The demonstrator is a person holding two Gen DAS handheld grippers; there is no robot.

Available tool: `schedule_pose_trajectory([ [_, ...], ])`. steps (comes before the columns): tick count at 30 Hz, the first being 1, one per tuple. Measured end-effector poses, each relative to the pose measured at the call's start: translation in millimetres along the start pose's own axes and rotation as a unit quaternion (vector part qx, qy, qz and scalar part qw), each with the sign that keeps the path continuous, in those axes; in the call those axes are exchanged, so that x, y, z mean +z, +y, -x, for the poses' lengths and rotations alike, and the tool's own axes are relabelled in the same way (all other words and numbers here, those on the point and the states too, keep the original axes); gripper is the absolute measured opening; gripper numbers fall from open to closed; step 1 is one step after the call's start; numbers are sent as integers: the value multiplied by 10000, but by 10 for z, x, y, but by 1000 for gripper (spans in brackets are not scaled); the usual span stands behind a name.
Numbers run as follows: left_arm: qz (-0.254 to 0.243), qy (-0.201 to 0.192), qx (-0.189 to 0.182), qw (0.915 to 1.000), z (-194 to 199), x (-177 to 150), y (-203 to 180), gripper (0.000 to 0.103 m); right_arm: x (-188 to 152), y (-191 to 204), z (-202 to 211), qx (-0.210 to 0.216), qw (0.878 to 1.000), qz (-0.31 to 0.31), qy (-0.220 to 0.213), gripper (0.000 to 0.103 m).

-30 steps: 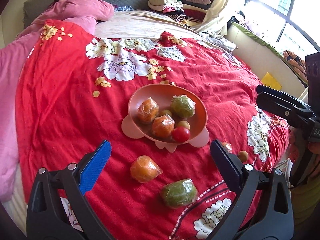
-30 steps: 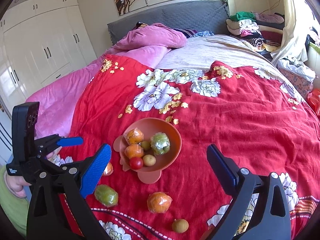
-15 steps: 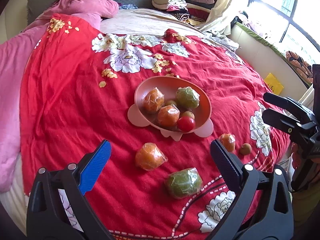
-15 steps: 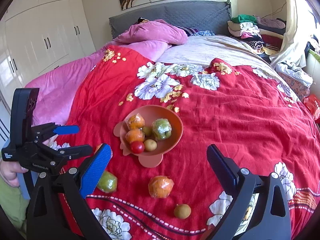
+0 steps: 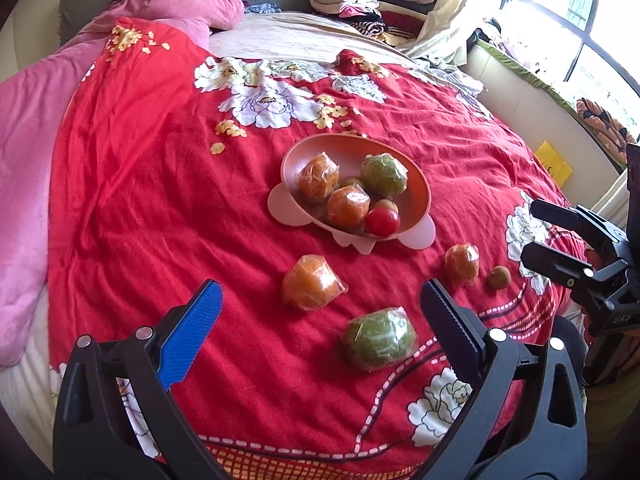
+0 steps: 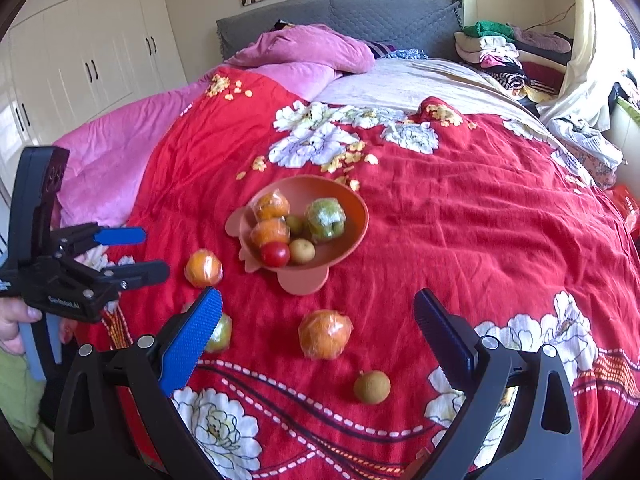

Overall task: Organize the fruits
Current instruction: 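Withdraw both open grippers from the bowl toward the remaining fruits, then grasp a wrapped orange with the right gripper while the left gripper grasps another wrapped orange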

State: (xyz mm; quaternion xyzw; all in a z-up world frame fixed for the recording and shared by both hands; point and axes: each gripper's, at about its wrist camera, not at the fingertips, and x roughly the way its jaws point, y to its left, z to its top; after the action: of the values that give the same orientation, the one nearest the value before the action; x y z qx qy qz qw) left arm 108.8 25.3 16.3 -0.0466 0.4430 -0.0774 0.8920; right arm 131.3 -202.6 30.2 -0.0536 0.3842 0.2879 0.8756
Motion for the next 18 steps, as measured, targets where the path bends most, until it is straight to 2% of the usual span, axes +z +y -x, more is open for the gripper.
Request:
schedule_pose_trajectory([
  [18,97,150,130,9998,6,-242,64,93,-298,146,-198,-128,9992,208,307,96],
])
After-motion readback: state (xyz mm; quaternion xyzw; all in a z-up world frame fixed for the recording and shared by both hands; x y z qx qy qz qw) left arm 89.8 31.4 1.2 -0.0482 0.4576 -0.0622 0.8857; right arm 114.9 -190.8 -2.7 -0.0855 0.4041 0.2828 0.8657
